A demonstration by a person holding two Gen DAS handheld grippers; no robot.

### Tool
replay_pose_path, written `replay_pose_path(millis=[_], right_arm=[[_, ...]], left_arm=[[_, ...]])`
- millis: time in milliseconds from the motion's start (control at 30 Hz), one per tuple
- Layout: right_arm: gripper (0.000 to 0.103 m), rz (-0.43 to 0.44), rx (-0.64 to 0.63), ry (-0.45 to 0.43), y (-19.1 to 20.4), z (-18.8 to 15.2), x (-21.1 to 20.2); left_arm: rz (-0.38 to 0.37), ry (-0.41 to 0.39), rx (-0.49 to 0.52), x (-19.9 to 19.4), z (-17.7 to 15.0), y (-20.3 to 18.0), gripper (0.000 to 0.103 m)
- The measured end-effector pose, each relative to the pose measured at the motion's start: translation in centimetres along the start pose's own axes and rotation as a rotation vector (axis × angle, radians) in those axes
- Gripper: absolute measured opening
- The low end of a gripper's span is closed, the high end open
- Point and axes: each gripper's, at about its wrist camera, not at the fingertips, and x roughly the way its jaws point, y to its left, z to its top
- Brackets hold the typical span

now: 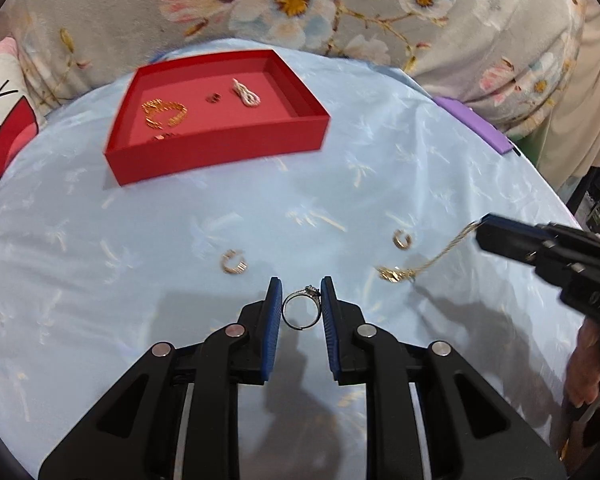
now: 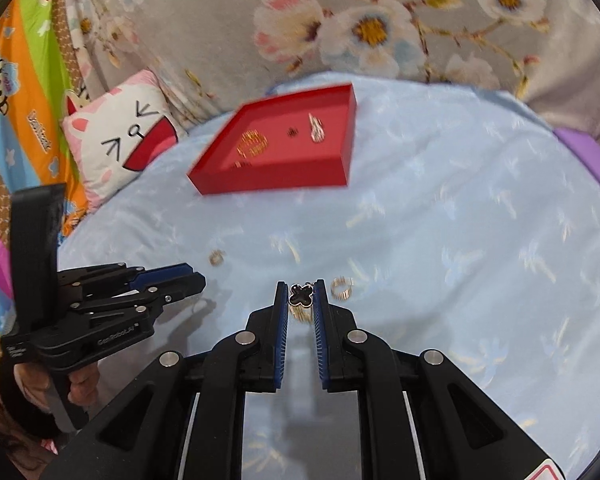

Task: Organize jewelry
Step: 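Grasp a silver ring with the left tool while the right tool grasps the black clover chain, then drop the silver ring into the red box with the left tool while the right tool drops the clover chain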

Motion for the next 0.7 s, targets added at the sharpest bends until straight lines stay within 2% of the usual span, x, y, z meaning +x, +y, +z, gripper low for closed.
replay_pose_path(millis=[167, 300, 400, 467, 700], right_arm=[[0.011, 0.001, -0.077, -0.054, 1.4, 5.5, -1.2], [0.011, 0.015, -0.126, -0.081, 2.7, 10.5, -0.6], [0.011, 0.014, -0.149, -0.094, 3.7, 15.1, 1.4], [0.011, 0.014, -0.147, -0.104, 4.2, 17.8, 2.8], [0.011, -0.039, -0.101, -0.142, 3.6, 27.1, 10.4]], left_arm=[[0.032, -0.029, -0.03, -1.5, 3.7, 3.3, 0.019], [0.055, -0.06, -0.043, -2.0, 7.7, 5.6, 0.019], [0.103, -0.101, -0.032, -1.6, 11.3, 6.9, 0.019], [0.095, -0.125, -0.025, -1.2, 13.7, 7.6, 0.019], [0.147, -0.202, -0.022, 3.1, 22.4, 9.8, 0.019]])
